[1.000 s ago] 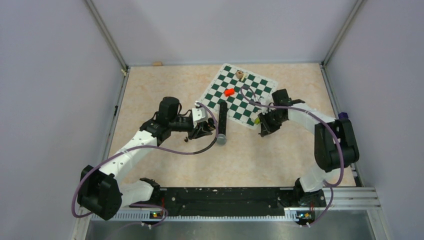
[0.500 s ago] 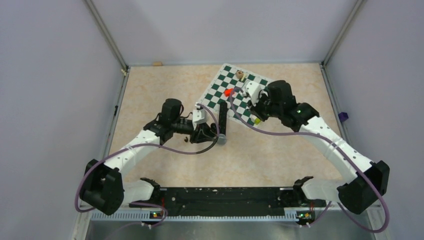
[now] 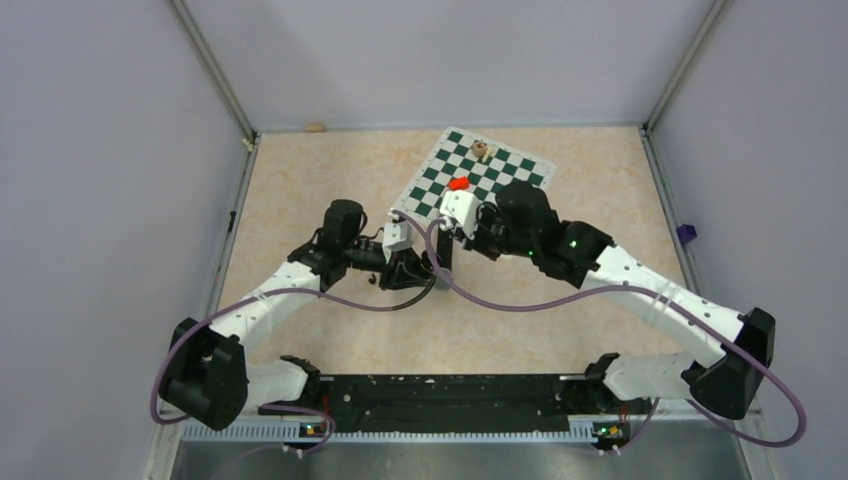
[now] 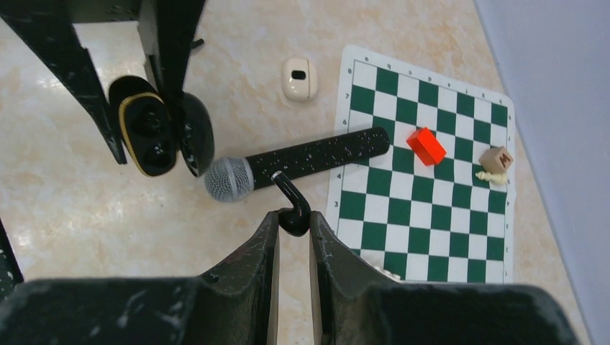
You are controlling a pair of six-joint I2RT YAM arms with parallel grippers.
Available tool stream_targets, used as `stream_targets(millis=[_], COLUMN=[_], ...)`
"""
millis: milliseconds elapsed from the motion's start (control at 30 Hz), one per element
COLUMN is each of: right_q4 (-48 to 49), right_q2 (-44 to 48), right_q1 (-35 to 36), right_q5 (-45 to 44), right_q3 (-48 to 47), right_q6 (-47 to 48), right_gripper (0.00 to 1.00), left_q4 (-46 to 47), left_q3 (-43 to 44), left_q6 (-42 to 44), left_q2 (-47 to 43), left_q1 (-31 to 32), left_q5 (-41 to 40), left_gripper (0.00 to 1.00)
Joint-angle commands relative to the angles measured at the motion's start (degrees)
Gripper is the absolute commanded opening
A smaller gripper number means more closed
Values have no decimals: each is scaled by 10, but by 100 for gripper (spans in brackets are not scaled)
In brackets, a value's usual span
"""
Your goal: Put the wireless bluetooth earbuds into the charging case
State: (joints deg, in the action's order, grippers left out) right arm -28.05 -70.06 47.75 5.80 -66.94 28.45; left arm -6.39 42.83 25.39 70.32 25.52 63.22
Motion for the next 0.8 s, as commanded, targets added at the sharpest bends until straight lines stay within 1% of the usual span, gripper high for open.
stream_targets(millis=[0,233,367,533,767], right_q4=[55,75,83,84,83], right_q2=[-6,-23,-40,-54,-64], right_q1=[42,111,134,148,152], right_q5=[-20,-75,-111,-133,-134], right_q3=[-4,6,6,4,2], right_q6=[5,38,52,61,61], right_gripper=[7,7,7,7,7], left_q4=[27,37,43,44,47], left_q3=[12,11,6,4,-1], left_q6=[-20,-32,-35,-34,-34], left_q2=[9,5,-3,-8,-13], left_q1=[-9,-26,-30,-31,-31], left_q5=[28,42,45,47,47], left_gripper=[0,0,0,0,0])
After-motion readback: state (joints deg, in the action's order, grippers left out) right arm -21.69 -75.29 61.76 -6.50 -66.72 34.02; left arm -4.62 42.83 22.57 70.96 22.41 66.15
